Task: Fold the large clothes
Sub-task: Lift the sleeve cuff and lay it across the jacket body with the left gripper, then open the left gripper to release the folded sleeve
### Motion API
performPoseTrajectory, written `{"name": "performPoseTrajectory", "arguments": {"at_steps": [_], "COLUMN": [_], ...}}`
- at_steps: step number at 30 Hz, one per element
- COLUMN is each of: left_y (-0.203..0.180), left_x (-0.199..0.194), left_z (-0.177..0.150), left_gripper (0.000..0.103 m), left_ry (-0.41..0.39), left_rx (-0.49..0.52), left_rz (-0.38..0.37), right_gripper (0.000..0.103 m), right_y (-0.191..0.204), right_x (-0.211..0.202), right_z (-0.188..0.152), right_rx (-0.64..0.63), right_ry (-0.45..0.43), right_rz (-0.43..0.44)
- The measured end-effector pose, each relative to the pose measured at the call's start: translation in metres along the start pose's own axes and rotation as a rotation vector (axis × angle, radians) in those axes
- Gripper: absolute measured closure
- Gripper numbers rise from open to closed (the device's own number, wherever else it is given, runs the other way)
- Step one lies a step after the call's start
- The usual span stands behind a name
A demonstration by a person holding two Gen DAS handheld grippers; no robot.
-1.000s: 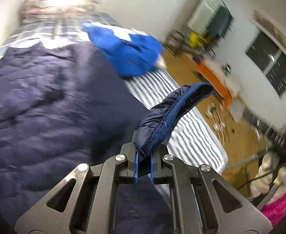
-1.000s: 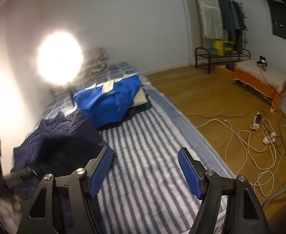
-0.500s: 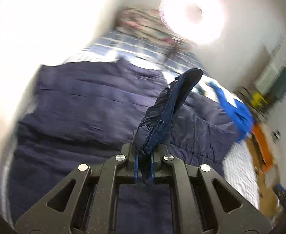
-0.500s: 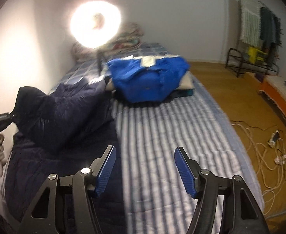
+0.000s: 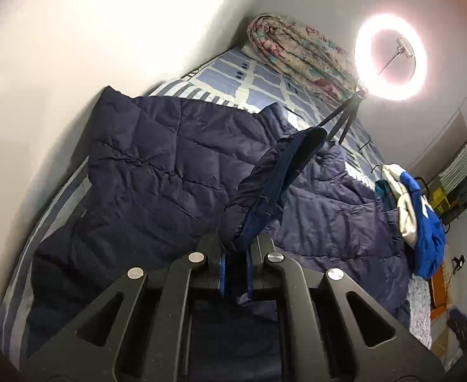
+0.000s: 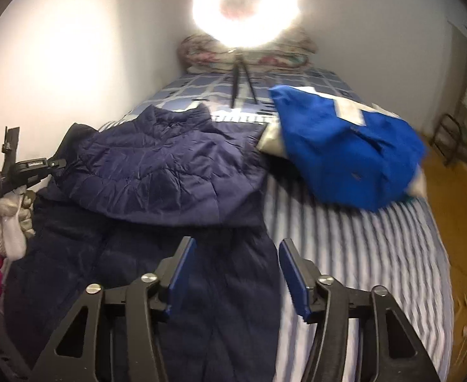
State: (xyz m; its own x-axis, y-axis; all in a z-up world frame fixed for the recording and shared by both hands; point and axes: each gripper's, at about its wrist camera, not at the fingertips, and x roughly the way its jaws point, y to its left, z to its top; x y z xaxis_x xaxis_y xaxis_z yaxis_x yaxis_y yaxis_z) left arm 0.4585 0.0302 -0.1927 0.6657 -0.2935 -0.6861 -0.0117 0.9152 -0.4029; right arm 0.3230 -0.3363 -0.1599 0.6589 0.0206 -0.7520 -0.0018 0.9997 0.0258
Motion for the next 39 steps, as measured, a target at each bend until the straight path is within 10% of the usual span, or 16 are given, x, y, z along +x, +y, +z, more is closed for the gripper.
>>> {"name": "performPoseTrajectory", "arguments": {"at_steps": [3,5,7,13,16,20,29,39], "left_y": [0.01,0.016,0.021,0.009,0.005,0.008,0.007,0.004], "left_x": [0.013,0.017,0.012,0.014,0.042,0.06,0.091,0.019], "left_z": [-0.002,-0.003,-0.002,-0.002,-0.01,-0.006,0.019,0.017], "left_gripper": [0.09,0.051,0.044,0.044,0.08,0.092,0.091,0.078], "left_ry": [0.043,0.068,0.039,0.027,0.095,0.087,0.076,0.005], "left_rx": [0.003,0.005,0.014,0.168,0.247,0.251,0.294,0.265], "left_rz": [0.073,0.136,0.17,0.235,0.291,0.328,0.484,0.381], "right_gripper": [0.057,0.057,0.057,0.057,0.057,0.057,0.054,0.054], "right_y": [0.014,0.021,0.023,0.013,0.012,0.002,-0.006,0.007], "right_x": [0.048,0.075,0.09,0.125,0.139,0.159,0.159,0.114], "right_z": [0.017,0.023,0.025,0.031,0.03,0.039,0.055,0.016], "right_rx": [-0.066,-0.124,-0.155,-0.136,-0.155,-0.112,-0.037,-0.097], "right_ry": [0.024,0.036,0.041,0.085,0.102,0.103,0.09,0.111], "right_rz": [-0.042,-0.084,-0.109,-0.09,-0.114,-0.206,-0.191,-0.097]}}
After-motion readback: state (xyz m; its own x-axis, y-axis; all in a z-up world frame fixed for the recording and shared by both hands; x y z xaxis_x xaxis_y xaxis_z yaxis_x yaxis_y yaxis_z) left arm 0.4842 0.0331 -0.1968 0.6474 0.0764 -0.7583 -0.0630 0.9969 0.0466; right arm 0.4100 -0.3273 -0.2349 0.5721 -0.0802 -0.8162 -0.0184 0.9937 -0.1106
